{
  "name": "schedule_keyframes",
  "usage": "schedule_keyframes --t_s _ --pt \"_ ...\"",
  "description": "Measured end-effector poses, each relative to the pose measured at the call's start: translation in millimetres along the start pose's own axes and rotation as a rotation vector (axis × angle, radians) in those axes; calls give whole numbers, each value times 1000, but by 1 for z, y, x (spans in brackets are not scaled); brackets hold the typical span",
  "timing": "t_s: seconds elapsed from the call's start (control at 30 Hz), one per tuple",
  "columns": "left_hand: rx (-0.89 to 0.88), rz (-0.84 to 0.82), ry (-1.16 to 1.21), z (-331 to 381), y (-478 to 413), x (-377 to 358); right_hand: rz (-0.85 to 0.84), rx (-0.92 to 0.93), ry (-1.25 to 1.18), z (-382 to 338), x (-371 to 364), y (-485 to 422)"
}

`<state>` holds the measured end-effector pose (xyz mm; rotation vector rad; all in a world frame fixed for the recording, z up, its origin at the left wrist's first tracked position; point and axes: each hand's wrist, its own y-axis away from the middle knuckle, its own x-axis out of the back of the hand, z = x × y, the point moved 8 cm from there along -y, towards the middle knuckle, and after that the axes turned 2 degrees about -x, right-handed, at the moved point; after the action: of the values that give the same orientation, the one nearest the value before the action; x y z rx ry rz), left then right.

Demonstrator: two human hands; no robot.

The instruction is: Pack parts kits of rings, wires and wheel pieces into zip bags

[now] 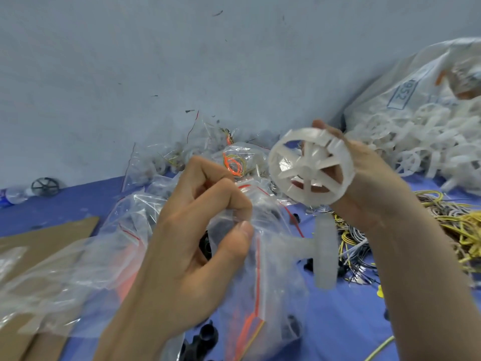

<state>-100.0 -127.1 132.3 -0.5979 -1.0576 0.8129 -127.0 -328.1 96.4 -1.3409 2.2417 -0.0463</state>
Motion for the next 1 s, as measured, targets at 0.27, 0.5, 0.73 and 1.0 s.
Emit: schedule_keyframes --t_s 0.27,0.5,0.73,1.0 --pt "12 6 -3 -5 -1 5 -128 -80 269 12 -32 -14" --pt "64 24 8 -14 3 7 -263 -161 53 26 -64 -7" --pt "62 -10 37 -19 3 1 -313 -16 534 16 -54 -10" --pt "-22 -69 147 -25 4 -8 -500 -17 988 -7 -66 -2"
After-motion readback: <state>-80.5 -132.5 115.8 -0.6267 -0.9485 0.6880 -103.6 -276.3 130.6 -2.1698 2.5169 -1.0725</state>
